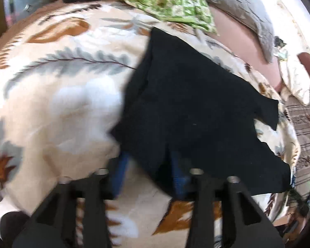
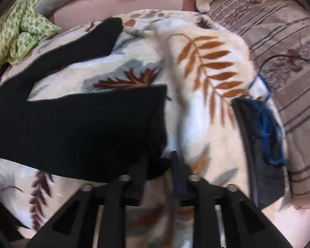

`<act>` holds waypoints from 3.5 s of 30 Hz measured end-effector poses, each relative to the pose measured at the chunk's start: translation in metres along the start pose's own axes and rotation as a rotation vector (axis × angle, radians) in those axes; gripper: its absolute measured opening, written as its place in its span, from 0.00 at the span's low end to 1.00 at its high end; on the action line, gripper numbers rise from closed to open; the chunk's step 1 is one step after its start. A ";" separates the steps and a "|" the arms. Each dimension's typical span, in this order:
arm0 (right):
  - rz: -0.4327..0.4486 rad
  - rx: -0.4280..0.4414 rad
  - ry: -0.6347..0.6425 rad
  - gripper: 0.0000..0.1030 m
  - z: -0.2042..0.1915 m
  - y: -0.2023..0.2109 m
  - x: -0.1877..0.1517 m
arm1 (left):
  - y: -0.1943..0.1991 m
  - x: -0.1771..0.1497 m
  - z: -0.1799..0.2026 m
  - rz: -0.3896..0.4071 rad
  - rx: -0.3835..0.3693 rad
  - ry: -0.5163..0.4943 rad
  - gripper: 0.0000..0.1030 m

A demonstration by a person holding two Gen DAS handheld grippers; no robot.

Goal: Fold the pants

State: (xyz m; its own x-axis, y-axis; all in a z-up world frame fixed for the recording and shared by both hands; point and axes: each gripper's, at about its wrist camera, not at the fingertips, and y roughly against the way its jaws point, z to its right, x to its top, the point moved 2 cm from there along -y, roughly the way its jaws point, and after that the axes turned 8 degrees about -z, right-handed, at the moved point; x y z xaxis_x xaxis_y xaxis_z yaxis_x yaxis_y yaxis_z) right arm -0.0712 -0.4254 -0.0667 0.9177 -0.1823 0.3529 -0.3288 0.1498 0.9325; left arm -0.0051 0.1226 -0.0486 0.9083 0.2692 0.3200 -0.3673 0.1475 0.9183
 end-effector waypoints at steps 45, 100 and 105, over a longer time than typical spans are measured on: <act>0.010 0.288 0.876 0.62 -0.242 -0.101 0.246 | -0.101 0.201 0.056 -0.059 -0.046 -0.264 0.37; 0.159 0.078 0.345 0.60 -0.177 -0.025 0.083 | 0.041 0.018 0.066 0.157 -0.077 -0.265 0.80; 0.159 0.046 0.328 0.60 -0.179 -0.030 0.084 | 0.016 0.016 0.080 0.153 -0.048 -0.245 0.80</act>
State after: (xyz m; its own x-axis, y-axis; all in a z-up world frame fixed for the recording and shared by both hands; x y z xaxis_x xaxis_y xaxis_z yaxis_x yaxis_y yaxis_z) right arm 0.0556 -0.2715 -0.0787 0.8747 0.1619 0.4569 -0.4757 0.1058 0.8732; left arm 0.0198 0.0533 -0.0098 0.8609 0.0546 0.5058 -0.5072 0.1695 0.8450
